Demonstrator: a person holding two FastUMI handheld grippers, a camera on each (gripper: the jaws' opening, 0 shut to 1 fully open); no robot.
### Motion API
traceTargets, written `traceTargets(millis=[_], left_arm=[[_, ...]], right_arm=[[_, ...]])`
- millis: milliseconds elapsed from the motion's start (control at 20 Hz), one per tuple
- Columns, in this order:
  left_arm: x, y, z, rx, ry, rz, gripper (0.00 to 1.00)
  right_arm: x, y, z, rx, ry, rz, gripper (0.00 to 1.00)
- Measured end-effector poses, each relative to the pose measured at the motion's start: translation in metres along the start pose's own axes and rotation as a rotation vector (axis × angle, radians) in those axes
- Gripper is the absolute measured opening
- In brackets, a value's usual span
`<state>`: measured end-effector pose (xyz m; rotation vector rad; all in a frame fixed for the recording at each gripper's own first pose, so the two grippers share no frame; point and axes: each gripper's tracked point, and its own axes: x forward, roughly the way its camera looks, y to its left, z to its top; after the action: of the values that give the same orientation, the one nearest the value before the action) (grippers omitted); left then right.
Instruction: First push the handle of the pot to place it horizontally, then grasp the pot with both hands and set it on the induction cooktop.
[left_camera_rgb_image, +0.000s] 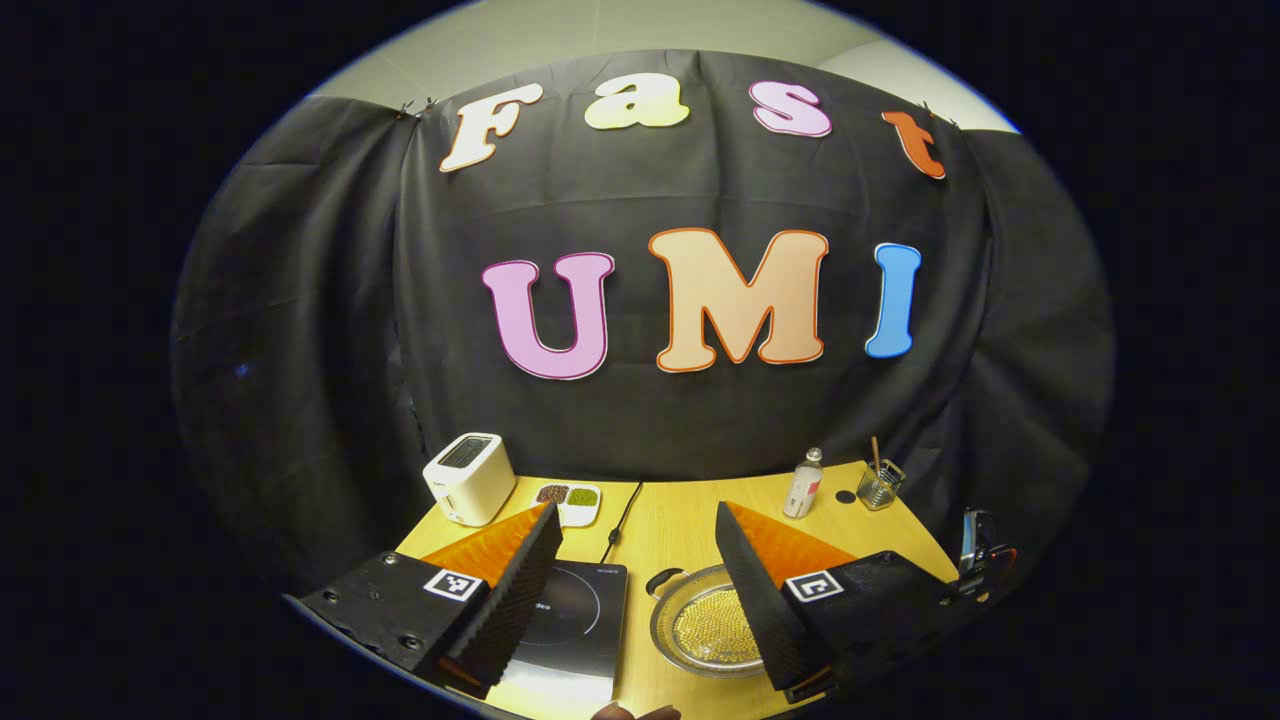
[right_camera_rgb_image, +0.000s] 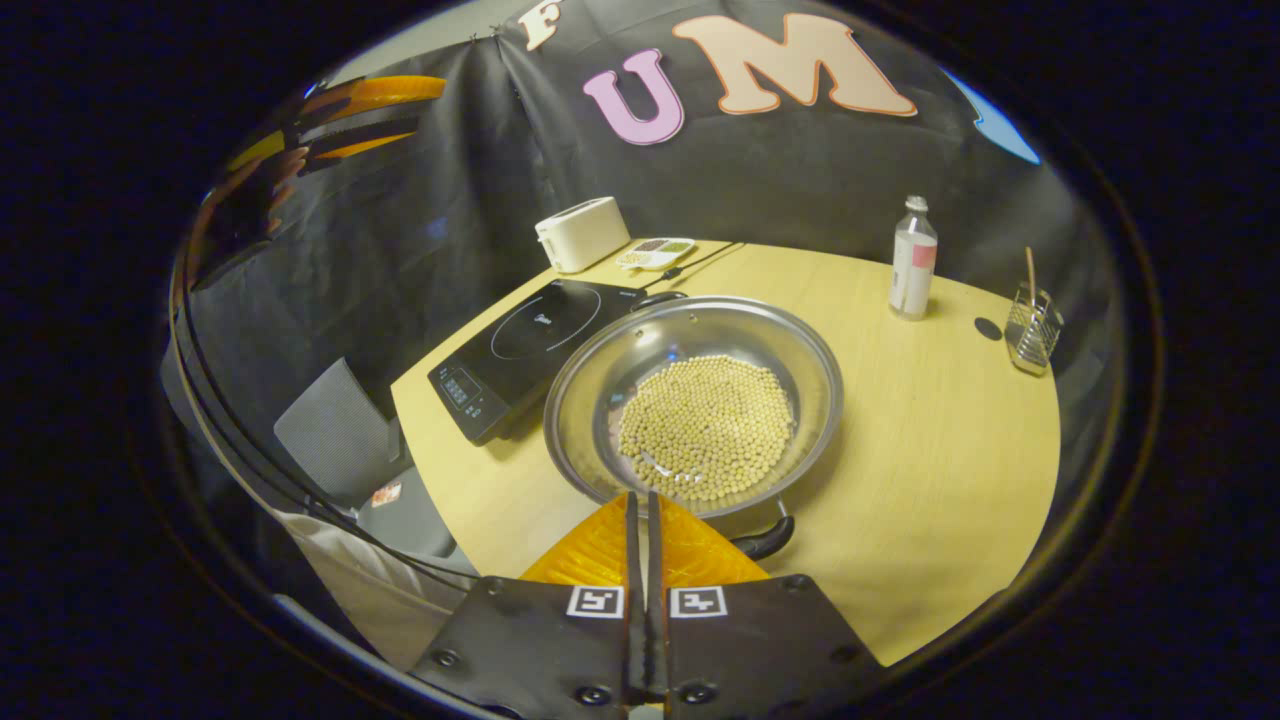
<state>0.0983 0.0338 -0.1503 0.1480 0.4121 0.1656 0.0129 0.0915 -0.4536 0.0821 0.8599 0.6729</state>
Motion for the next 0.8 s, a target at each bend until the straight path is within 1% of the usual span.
traceTargets(millis=[100,150,200,350,500,550,600,700,750,800], left_arm=[[-0.001,-0.001,-0.001,-0.004,0.004,-0.003,0.95],[-0.001,-0.001,-0.002,-0.001,0.005,-0.004,0.94],[-0.001,-0.001,-0.001,0.003,0.005,-0.005,0.95],[0.000,-0.004,0.000,0.015,0.007,-0.011,0.95],[0.003,-0.007,0.001,0.029,0.010,-0.015,0.94],[0.004,-0.008,0.001,0.034,0.011,-0.015,0.90],[0.005,-0.009,0.002,0.037,0.011,-0.014,0.94],[0.007,-0.009,0.002,0.046,0.016,-0.013,0.94],[0.007,-0.010,0.001,0.048,0.019,-0.014,0.92],[0.009,-0.010,0.001,0.050,0.020,-0.015,0.91]], right_arm=[[0.005,-0.001,-0.009,-0.001,0.017,-0.001,0.03],[0.008,0.000,-0.014,0.003,0.031,0.006,0.00],[0.010,0.001,-0.019,0.001,0.044,0.009,0.03],[0.016,-0.001,-0.029,-0.016,0.067,0.008,0.03],[0.021,-0.003,-0.036,-0.003,0.083,0.013,0.03],[0.023,-0.004,-0.040,0.000,0.091,0.012,0.03],[0.025,-0.007,-0.042,0.001,0.099,0.010,0.03],[0.027,-0.010,-0.049,0.003,0.120,0.012,0.03],[0.028,-0.010,-0.051,0.002,0.126,0.016,0.03],[0.028,-0.012,-0.051,-0.006,0.126,0.014,0.00]])
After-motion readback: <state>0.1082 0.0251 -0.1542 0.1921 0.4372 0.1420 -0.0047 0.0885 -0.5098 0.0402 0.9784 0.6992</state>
